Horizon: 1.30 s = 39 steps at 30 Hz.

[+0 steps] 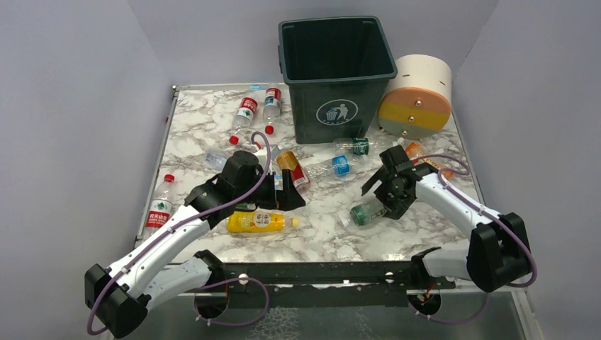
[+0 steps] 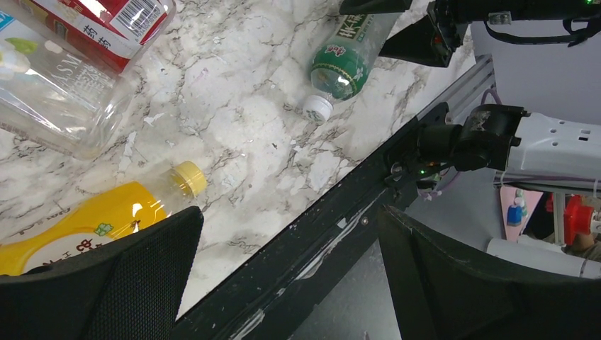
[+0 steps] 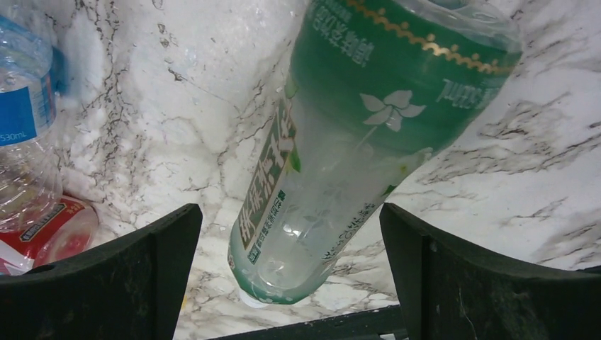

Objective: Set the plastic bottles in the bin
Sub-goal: Pick up the plastic bottle at the center of the board.

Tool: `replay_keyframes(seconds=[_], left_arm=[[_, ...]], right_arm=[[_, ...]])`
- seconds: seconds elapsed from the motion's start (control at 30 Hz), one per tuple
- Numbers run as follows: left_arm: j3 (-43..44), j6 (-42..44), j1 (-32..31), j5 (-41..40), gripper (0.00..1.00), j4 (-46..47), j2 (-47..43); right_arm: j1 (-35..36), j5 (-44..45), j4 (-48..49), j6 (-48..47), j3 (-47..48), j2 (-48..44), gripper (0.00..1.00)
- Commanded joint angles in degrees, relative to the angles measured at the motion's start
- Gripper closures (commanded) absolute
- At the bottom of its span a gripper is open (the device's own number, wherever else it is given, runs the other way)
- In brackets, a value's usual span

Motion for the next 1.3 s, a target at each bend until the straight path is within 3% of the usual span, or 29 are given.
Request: replay_keyframes(seconds=[0.0, 0.3, 0.57, 1.03, 1.27], left_arm=[[2.3, 1.1, 0.1, 0.4, 0.01, -0.2, -1.5], [0.9, -1.7, 0.1, -2.4, 0.01, -1.4, -6.0], [-1.3, -4.2, 0.1, -4.8, 0.01, -0.2, -7.8], [-1.1, -3.3, 0.1, -3.4, 0.01, 4.2, -2.1], [-2.9, -5.2, 0.1, -5.5, 0.01, 6.9, -4.5]], right_arm=[[-0.2, 1.8, 4.3, -1.1, -1.0, 0.0, 0.00], [-0.2, 2.3, 4.2, -5.5, 2.7, 5.8, 0.01], [-0.2, 1.6, 4.8, -9.4, 4.7, 8.0, 0.08], [-0.2, -3.4, 9.2, -15.1, 1.6, 7.8, 0.49], [-0.2, -2.9, 5.3, -18.3, 3.6, 5.0, 0.51]])
